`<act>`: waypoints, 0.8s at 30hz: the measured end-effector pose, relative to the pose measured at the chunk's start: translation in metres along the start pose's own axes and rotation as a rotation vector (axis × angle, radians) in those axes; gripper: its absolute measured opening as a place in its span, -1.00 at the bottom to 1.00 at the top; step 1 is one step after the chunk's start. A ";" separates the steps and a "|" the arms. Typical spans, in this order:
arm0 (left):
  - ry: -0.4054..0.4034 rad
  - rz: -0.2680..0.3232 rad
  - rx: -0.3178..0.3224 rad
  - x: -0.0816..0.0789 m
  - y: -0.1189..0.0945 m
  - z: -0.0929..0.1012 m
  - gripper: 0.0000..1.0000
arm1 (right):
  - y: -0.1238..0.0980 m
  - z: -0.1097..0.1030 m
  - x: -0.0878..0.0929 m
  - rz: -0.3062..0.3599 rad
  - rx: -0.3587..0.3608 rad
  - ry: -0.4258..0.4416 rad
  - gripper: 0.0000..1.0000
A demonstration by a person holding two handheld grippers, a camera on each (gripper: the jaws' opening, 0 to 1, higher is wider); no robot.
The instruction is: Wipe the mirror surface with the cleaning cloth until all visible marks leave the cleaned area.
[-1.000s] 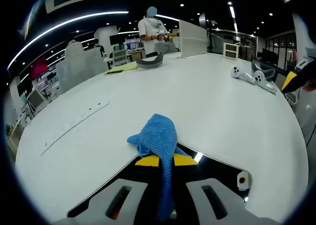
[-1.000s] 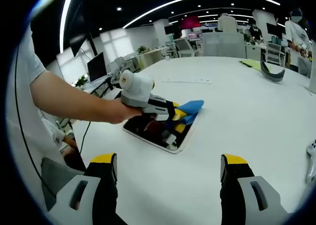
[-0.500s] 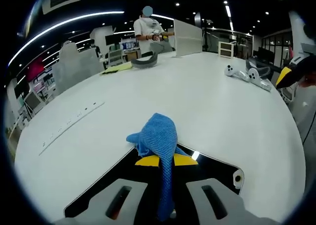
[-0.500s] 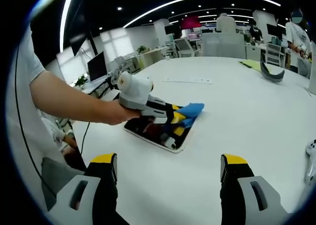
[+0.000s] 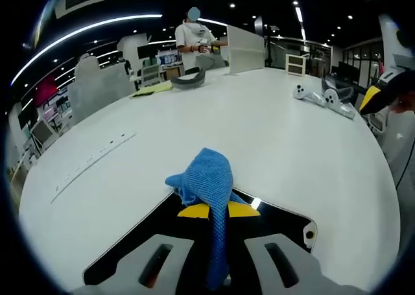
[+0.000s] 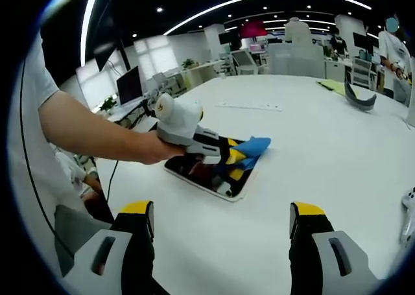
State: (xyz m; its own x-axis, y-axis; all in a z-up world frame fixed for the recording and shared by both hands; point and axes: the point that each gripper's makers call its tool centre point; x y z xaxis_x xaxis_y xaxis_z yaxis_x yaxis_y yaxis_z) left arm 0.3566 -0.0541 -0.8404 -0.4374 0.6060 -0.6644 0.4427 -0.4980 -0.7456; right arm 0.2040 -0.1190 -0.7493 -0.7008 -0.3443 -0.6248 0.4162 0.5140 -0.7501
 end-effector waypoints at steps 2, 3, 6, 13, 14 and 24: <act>-0.002 -0.002 0.001 0.000 0.000 0.000 -0.91 | 0.001 0.000 0.001 -0.010 0.001 -0.011 0.72; -0.006 -0.006 0.000 0.000 0.000 0.000 -0.91 | 0.001 0.000 0.001 -0.009 0.000 -0.010 0.72; 0.025 -0.012 -0.011 0.002 -0.002 0.001 -0.91 | 0.001 0.001 0.001 -0.005 0.000 -0.003 0.72; 0.025 -0.019 -0.020 0.009 -0.008 -0.002 -0.91 | 0.001 -0.003 -0.002 -0.006 -0.001 -0.008 0.72; 0.027 -0.021 -0.022 0.010 -0.009 -0.003 -0.91 | 0.001 -0.004 -0.003 -0.003 -0.002 -0.009 0.72; 0.016 -0.041 -0.042 0.024 -0.020 -0.013 -0.91 | 0.005 -0.017 -0.011 0.010 -0.009 -0.025 0.72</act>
State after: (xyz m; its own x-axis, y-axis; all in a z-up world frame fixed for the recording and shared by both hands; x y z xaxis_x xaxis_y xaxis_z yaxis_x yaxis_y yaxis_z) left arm 0.3472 -0.0216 -0.8407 -0.4434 0.6351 -0.6325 0.4574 -0.4465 -0.7690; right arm 0.2035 -0.0996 -0.7425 -0.6822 -0.3583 -0.6373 0.4176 0.5246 -0.7419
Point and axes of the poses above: the point that each gripper's makers call its tool centre point, and the gripper's own axes: y roughly forward along the fingers, z roughly to its right, x roughly out of its underside, and after that the axes turned 13 degrees about -z, right-handed
